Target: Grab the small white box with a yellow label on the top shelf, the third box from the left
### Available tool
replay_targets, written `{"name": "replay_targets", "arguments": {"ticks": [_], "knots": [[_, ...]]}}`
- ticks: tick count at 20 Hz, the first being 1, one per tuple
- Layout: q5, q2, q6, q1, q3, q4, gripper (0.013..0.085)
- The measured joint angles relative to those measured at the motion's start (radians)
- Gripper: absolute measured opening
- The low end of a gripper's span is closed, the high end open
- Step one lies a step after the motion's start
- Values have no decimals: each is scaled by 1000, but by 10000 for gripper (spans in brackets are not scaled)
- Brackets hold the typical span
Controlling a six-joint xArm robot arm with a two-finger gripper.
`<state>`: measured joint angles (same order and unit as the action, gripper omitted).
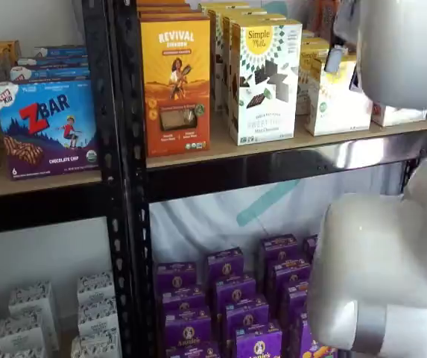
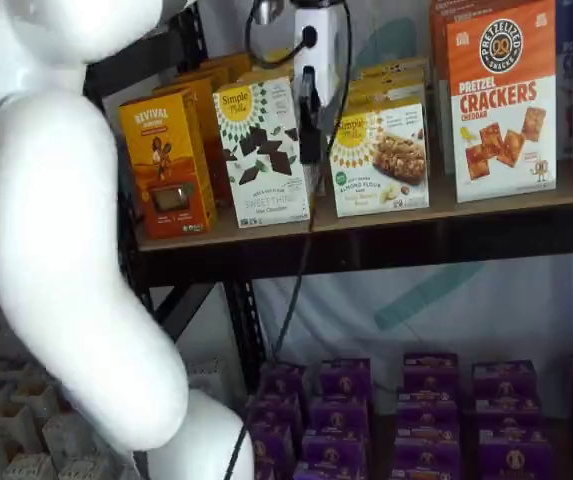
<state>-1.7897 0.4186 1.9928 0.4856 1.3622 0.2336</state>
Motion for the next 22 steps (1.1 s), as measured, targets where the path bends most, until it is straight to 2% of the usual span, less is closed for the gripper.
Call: {"name": "replay_targets", "arguments": {"ticks": [2, 6, 8, 10, 12, 15, 19, 22], "knots": [[0, 14, -3, -10, -7, -26, 850], [6, 46, 1, -3, -32, -23, 850], [36, 68, 10, 14, -57, 11, 850], [113, 107, 28, 46, -108, 83, 850], [185, 134, 43, 66, -146, 135, 850], [283, 148, 63, 74, -180, 173, 850], [363, 137, 78, 68, -191, 178, 850], [376, 77, 80, 59, -149, 155, 850]]}}
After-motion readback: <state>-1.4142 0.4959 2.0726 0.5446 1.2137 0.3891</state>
